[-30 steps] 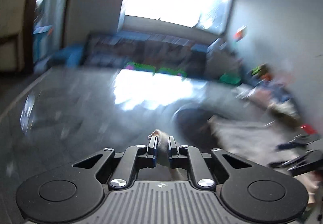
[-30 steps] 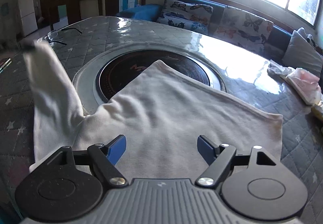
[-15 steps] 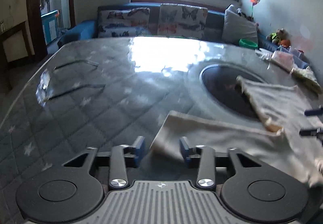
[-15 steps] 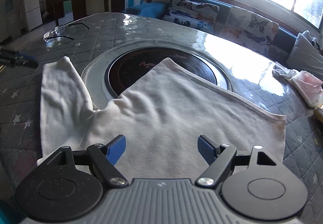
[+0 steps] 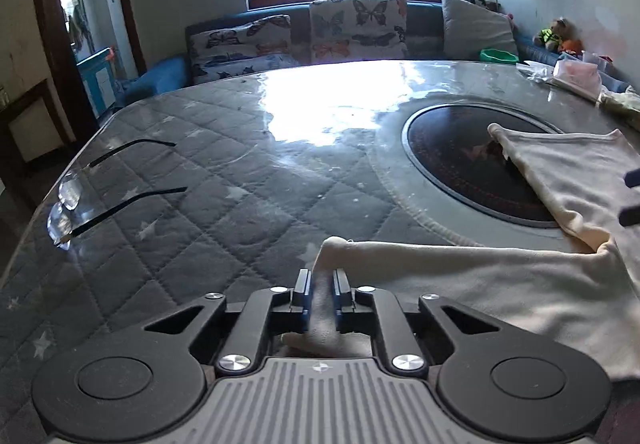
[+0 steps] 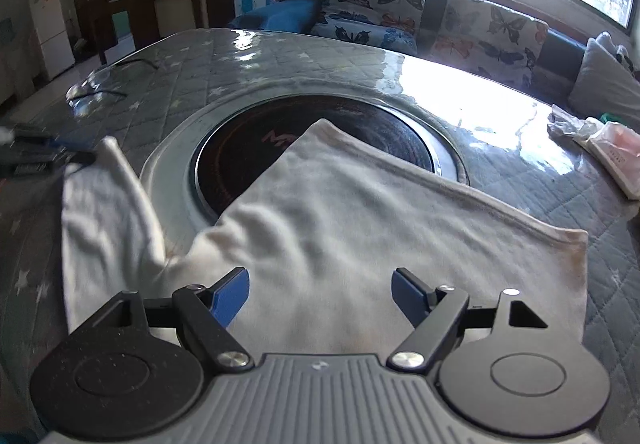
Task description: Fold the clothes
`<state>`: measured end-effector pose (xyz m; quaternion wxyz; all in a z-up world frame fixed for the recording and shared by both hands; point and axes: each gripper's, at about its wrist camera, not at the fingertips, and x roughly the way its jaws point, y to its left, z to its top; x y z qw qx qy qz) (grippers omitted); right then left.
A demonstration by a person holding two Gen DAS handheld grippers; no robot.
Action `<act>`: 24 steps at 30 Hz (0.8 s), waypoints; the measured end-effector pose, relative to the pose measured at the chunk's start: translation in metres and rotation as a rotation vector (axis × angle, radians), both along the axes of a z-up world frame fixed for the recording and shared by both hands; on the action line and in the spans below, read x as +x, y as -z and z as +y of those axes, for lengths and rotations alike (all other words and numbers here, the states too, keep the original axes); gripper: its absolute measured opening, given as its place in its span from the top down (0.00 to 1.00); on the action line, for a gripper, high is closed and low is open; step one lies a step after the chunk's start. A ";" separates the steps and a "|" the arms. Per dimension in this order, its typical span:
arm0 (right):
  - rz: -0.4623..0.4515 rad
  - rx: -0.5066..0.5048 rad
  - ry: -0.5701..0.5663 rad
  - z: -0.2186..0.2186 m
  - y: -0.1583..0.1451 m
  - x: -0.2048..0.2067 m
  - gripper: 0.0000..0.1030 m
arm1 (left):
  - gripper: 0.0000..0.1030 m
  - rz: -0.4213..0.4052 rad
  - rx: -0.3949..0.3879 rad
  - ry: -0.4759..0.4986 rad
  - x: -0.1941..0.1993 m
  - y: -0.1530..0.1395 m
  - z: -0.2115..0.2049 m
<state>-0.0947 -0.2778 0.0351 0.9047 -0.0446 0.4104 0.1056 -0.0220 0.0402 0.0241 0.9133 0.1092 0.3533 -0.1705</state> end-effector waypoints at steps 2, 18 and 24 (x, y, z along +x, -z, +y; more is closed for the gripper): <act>0.003 0.014 0.007 0.002 0.000 0.013 0.24 | 0.91 -0.006 0.012 -0.011 -0.002 0.000 0.002; 0.031 0.037 0.023 0.039 0.017 0.113 0.57 | 0.91 -0.032 0.057 -0.054 -0.010 0.001 0.021; 0.040 0.034 -0.016 0.055 0.018 0.134 0.58 | 0.90 -0.035 0.065 -0.099 -0.005 0.002 0.041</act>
